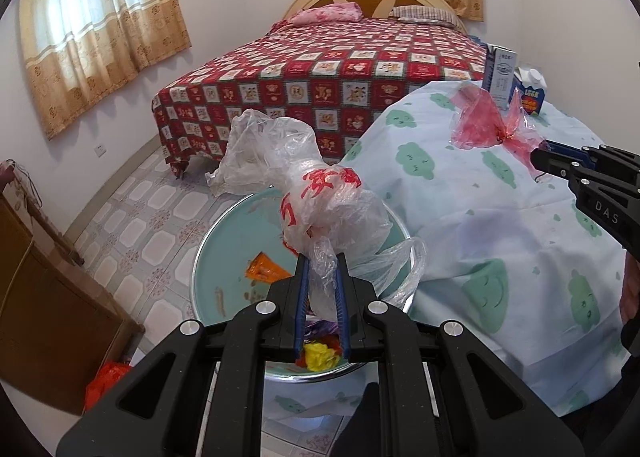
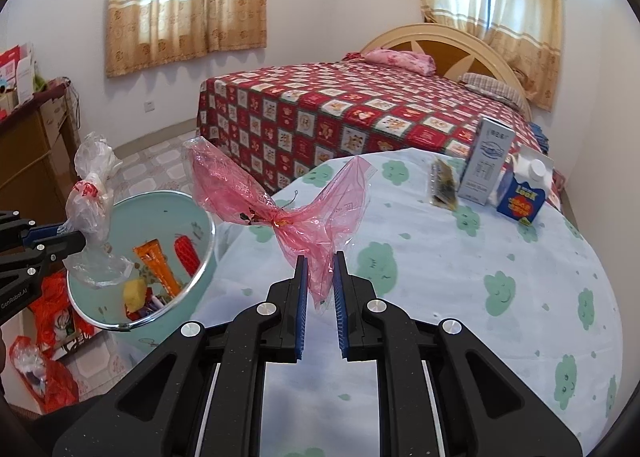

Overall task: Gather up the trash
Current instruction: 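Carry the clear bag over the teal bucket while the right gripper carries the pink bag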

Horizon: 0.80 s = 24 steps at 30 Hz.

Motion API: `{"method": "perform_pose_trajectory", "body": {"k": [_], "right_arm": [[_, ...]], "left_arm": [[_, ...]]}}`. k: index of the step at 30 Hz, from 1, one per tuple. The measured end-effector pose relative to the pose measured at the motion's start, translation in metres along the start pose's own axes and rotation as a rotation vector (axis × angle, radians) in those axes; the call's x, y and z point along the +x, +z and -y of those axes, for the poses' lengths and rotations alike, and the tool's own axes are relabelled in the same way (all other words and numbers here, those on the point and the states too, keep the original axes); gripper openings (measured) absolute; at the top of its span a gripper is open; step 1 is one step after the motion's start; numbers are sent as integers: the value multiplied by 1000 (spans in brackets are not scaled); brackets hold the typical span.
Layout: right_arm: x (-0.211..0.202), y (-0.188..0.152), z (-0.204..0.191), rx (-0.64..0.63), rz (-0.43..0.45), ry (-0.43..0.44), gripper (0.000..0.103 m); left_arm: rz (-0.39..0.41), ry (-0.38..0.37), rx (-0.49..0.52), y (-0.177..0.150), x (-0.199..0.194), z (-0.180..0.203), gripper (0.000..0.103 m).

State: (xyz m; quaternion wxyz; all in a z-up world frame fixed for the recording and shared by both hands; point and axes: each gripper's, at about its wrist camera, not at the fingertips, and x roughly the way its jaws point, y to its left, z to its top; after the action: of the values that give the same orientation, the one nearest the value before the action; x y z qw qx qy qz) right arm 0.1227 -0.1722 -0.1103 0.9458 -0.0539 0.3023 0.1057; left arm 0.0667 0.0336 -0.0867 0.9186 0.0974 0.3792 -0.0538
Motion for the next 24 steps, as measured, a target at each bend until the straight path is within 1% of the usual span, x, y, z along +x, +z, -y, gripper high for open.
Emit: {"method": "perform_pose_trajectory", "body": {"k": [7,12,24], "right_arm": [[7,1,-21,-37,-10,23,13],[11,4,-35,-67,-14,36,13],[20,7,-56,-120,-28,53,13]], "left_arm": [[-3,18,-21,-6,-1,-17,13],[-5,28,-33,-7,0,-22,13],[-10,51,-70,-13,2,-42,13]]}}
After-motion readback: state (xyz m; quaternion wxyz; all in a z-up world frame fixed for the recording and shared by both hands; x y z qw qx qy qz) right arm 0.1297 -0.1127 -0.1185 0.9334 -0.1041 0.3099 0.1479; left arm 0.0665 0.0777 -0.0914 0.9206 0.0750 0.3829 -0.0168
